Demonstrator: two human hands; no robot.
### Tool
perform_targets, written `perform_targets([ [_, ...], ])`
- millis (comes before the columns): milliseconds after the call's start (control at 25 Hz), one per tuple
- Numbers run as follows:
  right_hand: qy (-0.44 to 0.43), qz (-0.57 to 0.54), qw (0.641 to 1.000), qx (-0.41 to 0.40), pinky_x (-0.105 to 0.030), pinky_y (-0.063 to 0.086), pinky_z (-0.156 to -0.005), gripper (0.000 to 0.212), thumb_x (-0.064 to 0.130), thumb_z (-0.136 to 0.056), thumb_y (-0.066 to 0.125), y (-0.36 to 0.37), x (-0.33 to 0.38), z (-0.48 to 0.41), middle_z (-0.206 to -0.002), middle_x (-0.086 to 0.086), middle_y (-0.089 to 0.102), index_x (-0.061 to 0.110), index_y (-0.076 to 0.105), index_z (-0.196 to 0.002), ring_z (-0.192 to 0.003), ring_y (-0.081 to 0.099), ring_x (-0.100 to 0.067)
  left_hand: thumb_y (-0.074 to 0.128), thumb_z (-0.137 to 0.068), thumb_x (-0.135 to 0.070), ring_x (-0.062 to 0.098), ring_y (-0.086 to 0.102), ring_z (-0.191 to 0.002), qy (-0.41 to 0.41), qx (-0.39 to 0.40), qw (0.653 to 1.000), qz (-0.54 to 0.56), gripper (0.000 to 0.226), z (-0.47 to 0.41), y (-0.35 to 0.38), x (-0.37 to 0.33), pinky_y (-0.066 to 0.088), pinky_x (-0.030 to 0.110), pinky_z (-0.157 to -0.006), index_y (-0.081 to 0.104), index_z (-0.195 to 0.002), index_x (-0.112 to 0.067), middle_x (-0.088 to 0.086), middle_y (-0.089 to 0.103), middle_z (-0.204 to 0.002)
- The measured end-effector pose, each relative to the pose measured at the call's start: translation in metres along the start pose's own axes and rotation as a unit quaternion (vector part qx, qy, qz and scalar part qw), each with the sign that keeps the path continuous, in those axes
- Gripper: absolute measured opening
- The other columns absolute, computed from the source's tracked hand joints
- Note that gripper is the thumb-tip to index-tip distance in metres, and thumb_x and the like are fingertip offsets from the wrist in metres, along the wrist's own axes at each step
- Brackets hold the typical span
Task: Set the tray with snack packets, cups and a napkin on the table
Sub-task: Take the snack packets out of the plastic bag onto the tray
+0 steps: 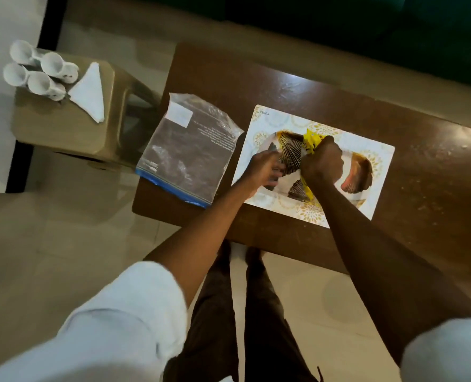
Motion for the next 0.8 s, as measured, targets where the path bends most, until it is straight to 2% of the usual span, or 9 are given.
perform_targets([
  [80,-0.004,-0.018,1.000,0.018,-0.047,0.053,-0.083,0.034,0.012,-0.087,0.064,0.018,0.012,-0.003,-0.119,-0.018,0.065,0.004,0.055,-0.119,-0.109,0.064,-0.043,0.049,-0.103,-0.041,0.029,0.069,-0.094,-0.019,0.011,1.000,0.018,0.044,-0.018,0.018,-0.008,0.056,0.040,-0.077,0.055,-0.138,-0.014,0.010,0.069,-0.110],
  [200,-0.023,-0.061,0.997,0.044,-0.042,0.051,-0.077,0.032,0.016,-0.086,0.064,0.046,0.026,-0.001,-0.113,-0.017,0.067,0.003,0.057,-0.115,-0.105,0.065,-0.039,0.051,-0.101,-0.043,0.027,0.069,-0.092,-0.031,-0.025,0.999,0.034,0.038,-0.039,0.009,0.003,0.060,0.046,-0.081,0.064,-0.127,-0.018,0.005,0.071,-0.104],
  [280,-0.038,-0.098,0.992,0.068,-0.039,0.047,-0.073,0.028,0.020,-0.089,0.061,0.068,0.032,0.003,-0.110,-0.017,0.068,0.004,0.059,-0.111,-0.103,0.065,-0.037,0.052,-0.101,-0.041,0.024,0.070,-0.089,-0.041,-0.050,0.997,0.038,0.031,-0.041,0.000,0.012,0.061,0.041,-0.073,0.066,-0.120,-0.021,0.003,0.073,-0.099],
  [360,-0.068,-0.154,0.980,0.106,-0.033,0.040,-0.070,0.022,0.016,-0.092,0.059,0.086,0.040,0.009,-0.106,-0.017,0.070,0.002,0.064,-0.107,-0.099,0.065,-0.035,0.050,-0.102,-0.041,0.017,0.068,-0.086,-0.041,-0.068,0.997,0.022,0.032,-0.044,-0.008,0.016,0.059,0.032,-0.064,0.065,-0.123,-0.022,-0.001,0.072,-0.099],
  [440,-0.110,-0.211,0.961,0.140,-0.032,0.044,-0.071,0.023,0.010,-0.091,0.058,0.091,0.043,0.013,-0.101,-0.016,0.074,0.002,0.070,-0.108,-0.093,0.068,-0.032,0.050,-0.101,-0.045,0.020,0.068,-0.098,-0.035,-0.073,0.997,-0.007,0.036,-0.049,-0.014,0.019,0.061,0.038,-0.072,0.065,-0.125,-0.023,0.001,0.071,-0.115],
  [520,-0.120,-0.263,0.948,0.136,-0.034,0.054,-0.072,0.023,0.010,-0.089,0.060,0.079,0.029,0.010,-0.094,-0.007,0.076,0.008,0.074,-0.107,-0.083,0.071,-0.023,0.053,-0.100,-0.043,0.022,0.069,-0.101,-0.012,-0.091,0.995,-0.040,0.033,-0.056,-0.020,0.019,0.061,0.044,-0.083,0.067,-0.122,-0.021,0.004,0.071,-0.116],
  [600,-0.087,-0.293,0.950,0.060,-0.030,0.054,-0.074,0.019,0.013,-0.089,0.062,0.057,-0.005,-0.006,-0.092,0.000,0.075,0.012,0.075,-0.102,-0.082,0.070,-0.017,0.062,-0.096,-0.035,0.021,0.069,-0.096,0.028,-0.132,0.983,-0.125,0.030,-0.062,-0.030,0.013,0.058,0.040,-0.086,0.069,-0.118,-0.017,0.007,0.073,-0.109],
  [680,0.004,-0.290,0.957,0.002,-0.027,0.048,-0.077,0.023,0.023,-0.088,0.067,0.049,-0.052,-0.029,-0.099,-0.003,0.073,0.011,0.070,-0.108,-0.092,0.069,-0.020,0.069,-0.082,-0.039,0.019,0.071,-0.093,0.041,-0.164,0.962,-0.215,0.035,-0.071,-0.040,0.013,0.058,0.035,-0.083,0.070,-0.113,-0.022,0.004,0.075,-0.106],
  [800,0.128,-0.305,0.935,0.125,-0.041,0.055,-0.085,0.061,0.047,-0.082,0.077,0.084,-0.085,-0.042,-0.111,-0.010,0.067,0.006,0.059,-0.123,-0.103,0.067,-0.030,0.065,-0.068,-0.032,0.019,0.073,-0.088,0.035,-0.204,0.936,-0.286,0.028,-0.090,-0.053,0.021,0.061,0.041,-0.080,0.069,-0.096,-0.032,0.000,0.074,-0.106],
])
Point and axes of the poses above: each hand's wrist, its own z-axis away from the middle knuckle, its own y-axis out of the palm, x = y × z, the point moved 9 cm from there along -z, towards the middle knuckle
